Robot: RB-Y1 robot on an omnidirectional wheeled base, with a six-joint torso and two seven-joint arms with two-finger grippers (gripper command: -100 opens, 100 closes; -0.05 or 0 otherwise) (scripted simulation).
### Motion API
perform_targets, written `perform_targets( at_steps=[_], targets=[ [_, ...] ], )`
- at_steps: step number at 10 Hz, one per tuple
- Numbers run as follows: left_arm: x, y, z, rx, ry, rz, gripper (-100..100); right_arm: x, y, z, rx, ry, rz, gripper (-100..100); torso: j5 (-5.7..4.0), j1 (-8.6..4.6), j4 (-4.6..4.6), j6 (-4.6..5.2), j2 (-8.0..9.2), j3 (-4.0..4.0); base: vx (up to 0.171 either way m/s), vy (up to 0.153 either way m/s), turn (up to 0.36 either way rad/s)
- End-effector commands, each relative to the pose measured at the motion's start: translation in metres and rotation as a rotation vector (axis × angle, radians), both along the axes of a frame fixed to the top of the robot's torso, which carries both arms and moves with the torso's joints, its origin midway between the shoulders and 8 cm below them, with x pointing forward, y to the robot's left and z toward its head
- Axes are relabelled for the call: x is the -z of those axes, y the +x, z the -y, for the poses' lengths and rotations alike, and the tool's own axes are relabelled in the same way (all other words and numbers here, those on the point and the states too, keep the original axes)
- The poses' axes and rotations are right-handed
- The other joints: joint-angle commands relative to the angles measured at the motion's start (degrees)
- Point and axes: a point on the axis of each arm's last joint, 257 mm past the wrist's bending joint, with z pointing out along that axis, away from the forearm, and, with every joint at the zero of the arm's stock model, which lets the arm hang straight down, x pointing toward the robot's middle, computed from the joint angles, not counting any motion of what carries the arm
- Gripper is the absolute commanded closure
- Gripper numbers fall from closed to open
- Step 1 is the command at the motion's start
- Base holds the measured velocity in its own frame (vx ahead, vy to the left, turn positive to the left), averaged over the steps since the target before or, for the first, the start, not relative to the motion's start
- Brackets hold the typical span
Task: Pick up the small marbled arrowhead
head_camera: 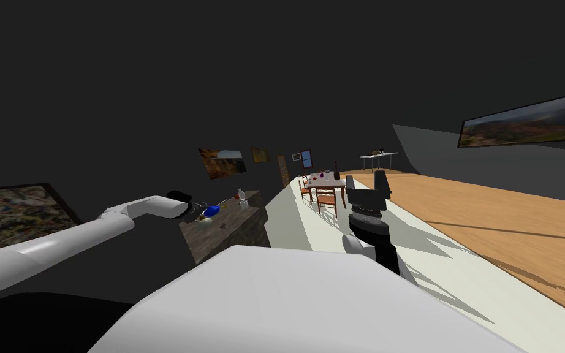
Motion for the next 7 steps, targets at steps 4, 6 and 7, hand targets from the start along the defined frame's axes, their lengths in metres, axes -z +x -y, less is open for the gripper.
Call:
perform_targets(
  at_steps=[4, 6, 7],
  targets=[
    [0.047, -0.042, -0.003, 0.031, -0.004, -0.074, -100, 0.000, 0.000, 0.000, 0.000, 0.000, 0.000, 0, 0.04, 0.11, -0.05, 0.00, -0.26, -0.14, 0.126, 0.047, -0.037],
    [0.049, -0.041, -0.003, 0.031, -0.006, -0.076, -100, 0.000, 0.000, 0.000, 0.000, 0.000, 0.000, 0, 0.01, 0.04, -0.06, 0.01, -0.24, -0.14, 0.080, 0.024, -0.018],
    [0.049, -0.042, -0.003, 0.032, -0.006, -0.077, 0, 0.000, 0.000, 0.000, 0.000, 0.000, 0.000, 0, -0.02, -0.06, -0.02, 0.01, -0.03, -0.03, 0.011, 0.004, 0.000]
  ],
)
